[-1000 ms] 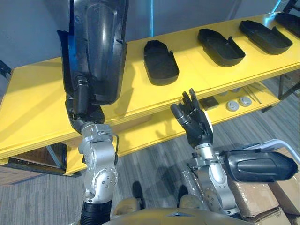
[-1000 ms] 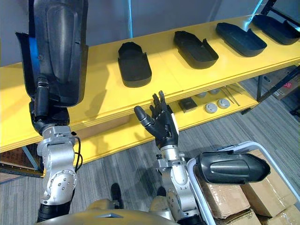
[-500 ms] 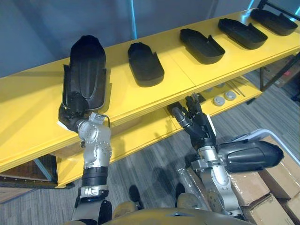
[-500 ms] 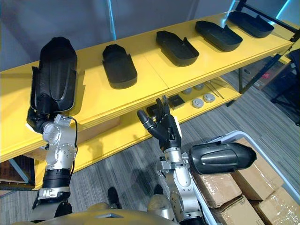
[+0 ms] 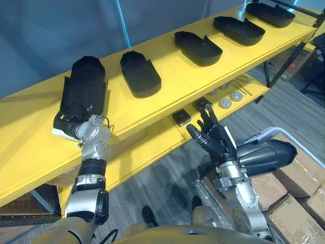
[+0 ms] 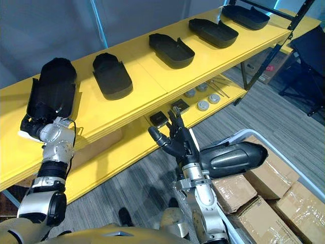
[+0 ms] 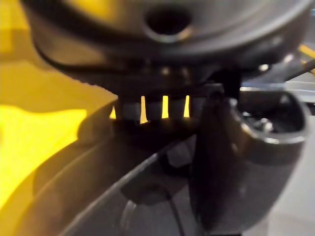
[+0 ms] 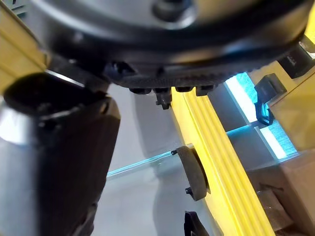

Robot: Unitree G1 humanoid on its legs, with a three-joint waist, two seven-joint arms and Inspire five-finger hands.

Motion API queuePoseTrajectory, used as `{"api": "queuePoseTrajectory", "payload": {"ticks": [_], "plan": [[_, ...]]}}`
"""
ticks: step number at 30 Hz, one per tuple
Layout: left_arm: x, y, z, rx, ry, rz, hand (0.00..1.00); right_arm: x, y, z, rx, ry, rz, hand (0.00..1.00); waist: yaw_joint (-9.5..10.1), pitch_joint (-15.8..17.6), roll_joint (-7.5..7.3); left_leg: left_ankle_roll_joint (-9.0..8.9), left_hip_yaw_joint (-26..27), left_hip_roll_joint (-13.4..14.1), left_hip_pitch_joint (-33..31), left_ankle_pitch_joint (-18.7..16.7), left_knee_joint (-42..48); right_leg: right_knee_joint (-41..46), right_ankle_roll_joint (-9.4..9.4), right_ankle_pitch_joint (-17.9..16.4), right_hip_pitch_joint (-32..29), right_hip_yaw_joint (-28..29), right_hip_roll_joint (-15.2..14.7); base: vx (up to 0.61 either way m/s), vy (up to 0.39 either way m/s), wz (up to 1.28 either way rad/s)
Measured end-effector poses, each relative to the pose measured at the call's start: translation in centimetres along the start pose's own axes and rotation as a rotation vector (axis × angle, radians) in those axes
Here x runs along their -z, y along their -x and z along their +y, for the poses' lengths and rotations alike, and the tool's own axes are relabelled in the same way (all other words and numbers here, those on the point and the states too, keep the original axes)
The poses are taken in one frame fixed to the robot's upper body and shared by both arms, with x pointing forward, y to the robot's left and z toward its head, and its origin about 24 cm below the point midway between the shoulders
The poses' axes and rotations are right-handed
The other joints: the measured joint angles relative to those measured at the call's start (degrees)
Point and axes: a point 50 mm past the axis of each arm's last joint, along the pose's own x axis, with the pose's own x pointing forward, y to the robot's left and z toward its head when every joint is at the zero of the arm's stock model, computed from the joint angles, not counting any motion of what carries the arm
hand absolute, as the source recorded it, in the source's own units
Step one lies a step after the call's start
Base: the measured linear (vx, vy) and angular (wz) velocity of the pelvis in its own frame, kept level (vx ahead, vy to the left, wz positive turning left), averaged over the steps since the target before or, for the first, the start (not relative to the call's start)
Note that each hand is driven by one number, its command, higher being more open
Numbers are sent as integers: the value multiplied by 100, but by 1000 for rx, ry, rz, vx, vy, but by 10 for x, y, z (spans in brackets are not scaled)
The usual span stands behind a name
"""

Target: Walk over and take three plastic housings, then place them on the shelf

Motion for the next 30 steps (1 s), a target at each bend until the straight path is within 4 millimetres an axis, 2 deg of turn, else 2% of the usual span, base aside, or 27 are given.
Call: {"api": "queuePoseTrajectory", "payload": {"ticks": [4,11,12,19,25,30], "plan": [[0,-4,-2,-51,4,14,0,-1,0,-3,1,-14,1,100,-21,7,22,-55,0,20,-2,-37,4,89,-10,-43,-42,-1,9,-4,-1,-1],[-3,-6,-1,-145,55,5,0,-2,0,-2,-3,-13,-2,100,-31,21,59,-43,-52,27,-91,-66,137,238,23,-140,-110,-37,-1,14,-3,3],[-4,-7,-1,-152,61,5,100,-3,0,-2,-3,-13,-2,100,-32,23,62,-45,-64,26,-107,-68,160,269,19,-153,-126,-42,-4,28,-10,8],[-9,-11,-1,-179,124,24,100,-11,-4,-1,-28,2,-22,100,-31,95,150,-60,-167,43,-211,-96,271,383,-12,-232,-183,-152,2,13,-15,7],[-12,-14,-3,-133,150,22,100,-14,-8,1,-55,5,-32,100,-14,172,76,-69,-228,73,-211,-113,347,482,-26,-312,-171,-202,-3,-21,-11,4],[-10,-9,-10,-54,147,27,100,-26,-27,19,-264,26,-91,100,21,312,56,-72,-367,101,-223,-105,395,483,-30,-334,-71,-358,-8,-44,-12,12]]}}
